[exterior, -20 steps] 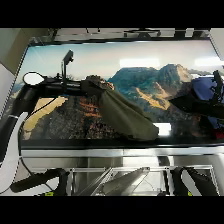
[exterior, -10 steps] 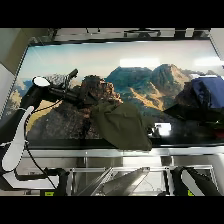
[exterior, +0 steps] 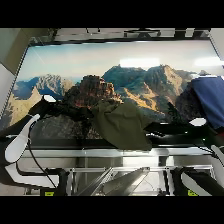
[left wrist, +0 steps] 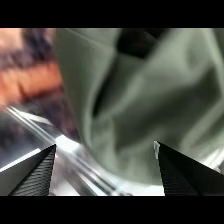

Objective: Fold the shirts.

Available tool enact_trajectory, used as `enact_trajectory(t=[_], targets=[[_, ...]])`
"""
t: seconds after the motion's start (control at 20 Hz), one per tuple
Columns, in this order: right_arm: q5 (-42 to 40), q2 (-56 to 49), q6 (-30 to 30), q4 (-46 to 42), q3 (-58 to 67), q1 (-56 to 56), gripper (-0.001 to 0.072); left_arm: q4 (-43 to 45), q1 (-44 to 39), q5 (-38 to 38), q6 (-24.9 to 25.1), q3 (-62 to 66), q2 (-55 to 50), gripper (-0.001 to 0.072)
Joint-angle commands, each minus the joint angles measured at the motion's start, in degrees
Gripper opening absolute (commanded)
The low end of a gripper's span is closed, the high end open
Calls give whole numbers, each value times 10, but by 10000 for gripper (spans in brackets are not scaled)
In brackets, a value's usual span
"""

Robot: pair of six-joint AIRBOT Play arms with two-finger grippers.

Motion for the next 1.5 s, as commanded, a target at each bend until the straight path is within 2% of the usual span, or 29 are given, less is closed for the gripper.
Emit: enact_trajectory(t=[0.0, 0.05, 0.15, 0.2, 0.25, 0.45, 0.65, 0.75, 0.95, 1.15, 1.25, 1.45], targets=[[-67, -75, -75, 82, 8, 56, 516, -7, -29, 19, 9, 47, -61, 682], [-68, -91, -84, 92, 15, 56, 508, -7, -37, 13, 9, 65, -74, 575], [-63, -118, -94, 97, 34, 56, 249, -7, -41, -1, 9, 86, -85, 333], [-52, -124, -104, 97, 42, 56, 102, -7, -40, -5, 9, 90, -84, 165], [-35, -124, -107, 97, 51, 56, 17, -7, -37, -15, 10, 96, -83, -7], [42, -79, -97, 98, 99, 52, 17, -26, -29, -92, 9, 132, -58, -2], [123, 47, -53, 97, 210, 2, 17, -85, -29, -160, 8, 174, 69, -2], [154, 115, -29, 97, 289, -49, 17, -103, -29, -181, -17, 219, 153, 0], [175, 231, -14, 97, 421, -132, 17, -112, -29, -145, -51, 315, 311, 19], [155, 311, -17, 97, 471, -148, 17, -88, -30, -97, -58, 388, 414, 19], [147, 313, -16, 80, 469, -148, 18, -16, -30, -67, -78, 380, 435, 20], [184, 228, -16, 82, 428, -135, 18, 16, -30, -78, -87, 281, 397, 20]])
